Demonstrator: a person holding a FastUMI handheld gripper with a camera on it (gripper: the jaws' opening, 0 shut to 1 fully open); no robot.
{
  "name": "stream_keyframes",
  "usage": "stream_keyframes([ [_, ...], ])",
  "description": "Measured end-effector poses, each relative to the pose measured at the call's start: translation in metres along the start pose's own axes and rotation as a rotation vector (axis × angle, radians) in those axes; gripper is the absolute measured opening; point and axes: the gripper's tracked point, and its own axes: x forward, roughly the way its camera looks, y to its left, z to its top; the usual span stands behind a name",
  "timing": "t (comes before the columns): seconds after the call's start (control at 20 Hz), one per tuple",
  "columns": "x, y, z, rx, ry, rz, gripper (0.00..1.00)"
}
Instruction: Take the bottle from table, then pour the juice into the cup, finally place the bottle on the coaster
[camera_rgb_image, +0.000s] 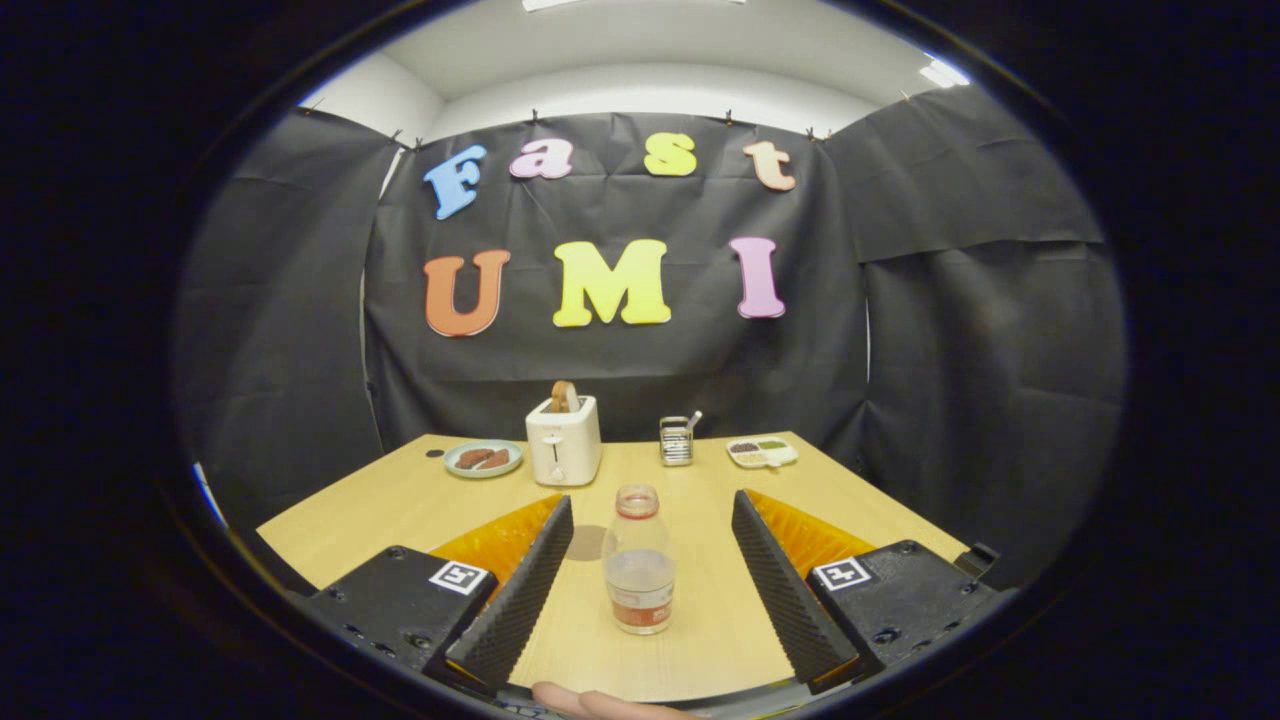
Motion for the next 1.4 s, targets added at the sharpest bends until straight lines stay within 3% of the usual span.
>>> stream_keyframes([
  [0.6,0.068,0.005,-0.078,-0.049,-0.046,0.025,1.0],
  [1.05,0.106,0.006,-0.108,-0.072,-0.048,0.011,1.0],
  [1.15,0.108,0.003,-0.104,-0.088,-0.072,0.0,0.95],
  [1.25,0.108,0.01,-0.105,-0.094,-0.075,0.024,0.85],
  [1.4,0.103,0.009,-0.104,-0.094,-0.054,0.044,0.83],
])
